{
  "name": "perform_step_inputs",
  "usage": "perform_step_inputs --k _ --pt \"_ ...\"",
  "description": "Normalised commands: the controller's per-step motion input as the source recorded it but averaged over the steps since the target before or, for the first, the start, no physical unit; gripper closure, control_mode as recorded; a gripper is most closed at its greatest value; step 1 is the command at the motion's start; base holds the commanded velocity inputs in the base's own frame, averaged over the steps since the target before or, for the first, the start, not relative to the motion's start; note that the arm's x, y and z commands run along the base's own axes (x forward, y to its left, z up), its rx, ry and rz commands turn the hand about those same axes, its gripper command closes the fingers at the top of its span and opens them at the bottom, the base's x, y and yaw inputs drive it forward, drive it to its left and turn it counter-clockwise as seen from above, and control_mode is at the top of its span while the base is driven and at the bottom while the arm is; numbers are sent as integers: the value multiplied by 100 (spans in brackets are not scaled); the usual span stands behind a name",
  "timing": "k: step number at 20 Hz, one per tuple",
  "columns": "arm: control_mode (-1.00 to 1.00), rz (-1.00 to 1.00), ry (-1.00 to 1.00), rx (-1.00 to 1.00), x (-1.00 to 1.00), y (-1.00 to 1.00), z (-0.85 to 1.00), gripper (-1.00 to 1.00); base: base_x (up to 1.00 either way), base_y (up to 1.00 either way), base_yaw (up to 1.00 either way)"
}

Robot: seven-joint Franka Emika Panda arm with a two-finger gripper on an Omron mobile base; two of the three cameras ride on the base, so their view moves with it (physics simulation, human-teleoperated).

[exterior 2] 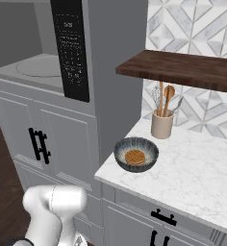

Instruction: Open the microwave, place the bowl with waffle inside the microwave, then close the microwave door and turn it on.

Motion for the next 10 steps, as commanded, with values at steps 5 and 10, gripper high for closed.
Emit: perform_step_inputs --k 5,10 --pt "-100 14 3 50 -8 -100 1 -100 0 0 0" --pt "-100 24 11 60 20 -94 14 -100 0 0 0"
